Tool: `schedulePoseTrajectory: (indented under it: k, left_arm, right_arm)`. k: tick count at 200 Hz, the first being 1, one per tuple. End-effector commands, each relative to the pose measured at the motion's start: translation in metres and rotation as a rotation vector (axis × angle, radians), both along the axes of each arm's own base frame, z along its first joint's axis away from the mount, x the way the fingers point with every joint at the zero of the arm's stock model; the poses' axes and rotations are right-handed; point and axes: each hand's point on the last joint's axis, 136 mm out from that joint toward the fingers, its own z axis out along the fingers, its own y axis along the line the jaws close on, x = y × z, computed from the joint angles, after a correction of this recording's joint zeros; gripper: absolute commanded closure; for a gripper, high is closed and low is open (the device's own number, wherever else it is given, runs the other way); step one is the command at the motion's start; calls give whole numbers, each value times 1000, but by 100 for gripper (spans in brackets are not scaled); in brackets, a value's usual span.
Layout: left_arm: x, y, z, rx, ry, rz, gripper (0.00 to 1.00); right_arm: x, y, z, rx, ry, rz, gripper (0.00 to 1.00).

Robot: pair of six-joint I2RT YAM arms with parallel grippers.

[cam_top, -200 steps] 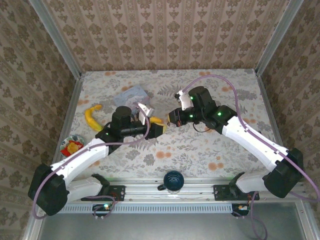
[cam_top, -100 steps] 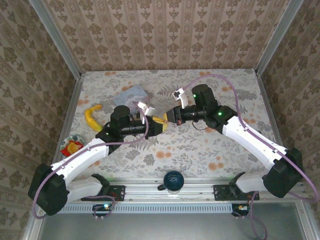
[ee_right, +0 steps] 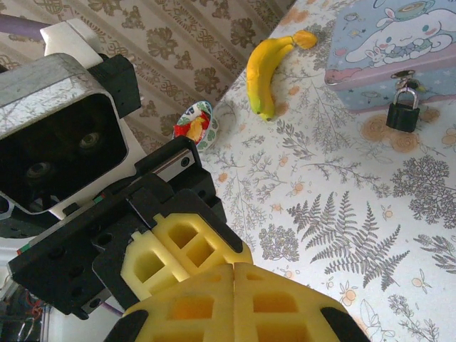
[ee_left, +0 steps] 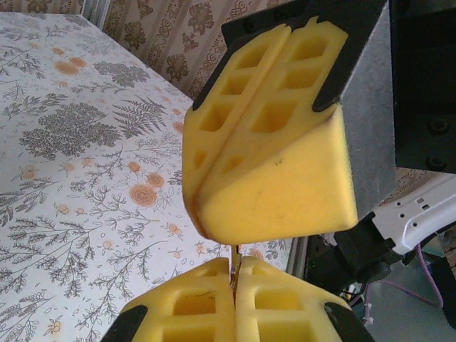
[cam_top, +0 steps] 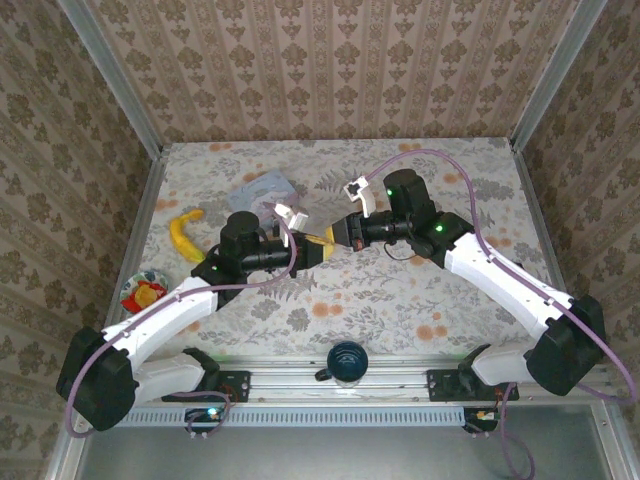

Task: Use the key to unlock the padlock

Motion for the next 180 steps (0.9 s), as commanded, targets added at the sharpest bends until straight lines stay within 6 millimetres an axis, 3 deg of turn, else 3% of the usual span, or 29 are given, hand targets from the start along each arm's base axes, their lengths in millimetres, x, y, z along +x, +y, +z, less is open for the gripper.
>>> schedulePoseTrajectory:
  k: [1, 36, 43, 54, 69, 155, 180]
  left_arm:
    - [0, -2, 6, -23, -25, -12, 100]
    - [2, -2, 4, -18, -16, -7, 100]
    - [2, -2, 3, -17, -16, -4, 93]
    - [2, -2, 3, -17, -17, -5, 73]
    - [3, 1, 4, -19, -18, -2, 66]
    - [1, 29, 4, -25, -54, 11, 61]
    - [7, 33, 2, -14, -48, 46, 61]
  right_arm:
    - [1, 0, 0, 8, 0, -2, 100]
    - [3, 0, 1, 9, -6, -9, 100]
    - [3, 0, 1, 10, -6, -9, 100]
    - [3, 0, 1, 10, -9, -9, 100]
    - [3, -1, 2, 10, -10, -10, 100]
    - [7, -13, 8, 57, -2, -9, 100]
    - [12, -23, -4, -10, 16, -29, 100]
